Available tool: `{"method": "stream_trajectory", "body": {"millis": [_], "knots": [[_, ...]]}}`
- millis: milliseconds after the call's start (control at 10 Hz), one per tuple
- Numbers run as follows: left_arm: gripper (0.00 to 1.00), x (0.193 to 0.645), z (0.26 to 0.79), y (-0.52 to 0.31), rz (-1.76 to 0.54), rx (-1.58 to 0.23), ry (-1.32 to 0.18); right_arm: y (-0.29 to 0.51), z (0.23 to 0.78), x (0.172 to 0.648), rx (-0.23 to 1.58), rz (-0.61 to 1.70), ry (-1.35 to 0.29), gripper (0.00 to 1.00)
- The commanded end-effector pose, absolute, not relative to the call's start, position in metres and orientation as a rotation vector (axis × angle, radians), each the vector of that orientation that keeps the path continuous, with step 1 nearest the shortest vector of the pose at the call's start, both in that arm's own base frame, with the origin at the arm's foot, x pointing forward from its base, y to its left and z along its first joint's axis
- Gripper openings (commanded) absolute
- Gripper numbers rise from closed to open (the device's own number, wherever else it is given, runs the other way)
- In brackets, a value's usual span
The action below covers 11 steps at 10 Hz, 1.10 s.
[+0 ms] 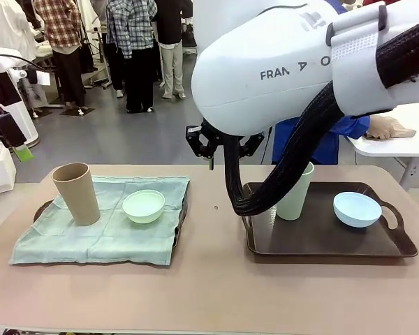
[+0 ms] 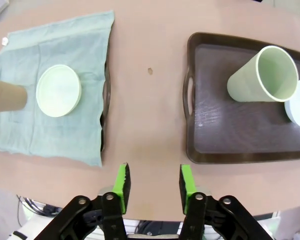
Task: Set up a tray with a mat and arrange the tableware.
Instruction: Place the Picnic Bowl and Reusable plastic cup back onto the Handle tray in front of the human's position, then pick up the Picnic Bowl and Reusable plastic cup from the Handle tray in front of the human's position and hold them in the air.
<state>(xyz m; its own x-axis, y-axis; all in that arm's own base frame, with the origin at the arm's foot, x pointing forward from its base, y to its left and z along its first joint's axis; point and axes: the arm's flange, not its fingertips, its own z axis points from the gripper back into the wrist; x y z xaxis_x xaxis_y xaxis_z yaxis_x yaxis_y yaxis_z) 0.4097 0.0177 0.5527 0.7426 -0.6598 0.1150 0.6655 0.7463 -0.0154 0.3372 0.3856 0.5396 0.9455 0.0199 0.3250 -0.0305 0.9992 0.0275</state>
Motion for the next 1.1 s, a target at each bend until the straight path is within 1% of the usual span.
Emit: {"method": "stream_trajectory", "body": {"millis": [0,100,200,300,400,500,1000], "knots": [[1.0,0.412,0.546,0.018,-0.717,-0.076,-0.108,0.387,0.527,0.349,0.05,0.012,-0.315,0.69],[1.0,0.412,0.546,0.018,-0.717,-0.076,-0.108,0.387,0.525,0.352,0.062,0.017,-0.304,0.89],[1.0,0.412,0.546,0.018,-0.717,-0.076,-0.108,0.387,0.525,0.356,0.076,0.016,-0.304,0.73],[1.0,0.412,0.546,0.018,-0.717,-0.076,-0.108,0.387,0.523,0.359,0.079,0.019,-0.295,1.0],[1.0,0.412,0.546,0.018,-0.717,-0.076,-0.108,0.388,0.519,0.366,0.078,0.036,-0.279,0.93],[1.0,0.412,0.546,0.018,-0.717,-0.076,-0.108,0.386,0.522,0.355,0.049,0.011,-0.307,0.93],[1.0,0.412,0.546,0.018,-0.717,-0.076,-0.108,0.386,0.522,0.355,0.049,0.011,-0.307,0.93]]}}
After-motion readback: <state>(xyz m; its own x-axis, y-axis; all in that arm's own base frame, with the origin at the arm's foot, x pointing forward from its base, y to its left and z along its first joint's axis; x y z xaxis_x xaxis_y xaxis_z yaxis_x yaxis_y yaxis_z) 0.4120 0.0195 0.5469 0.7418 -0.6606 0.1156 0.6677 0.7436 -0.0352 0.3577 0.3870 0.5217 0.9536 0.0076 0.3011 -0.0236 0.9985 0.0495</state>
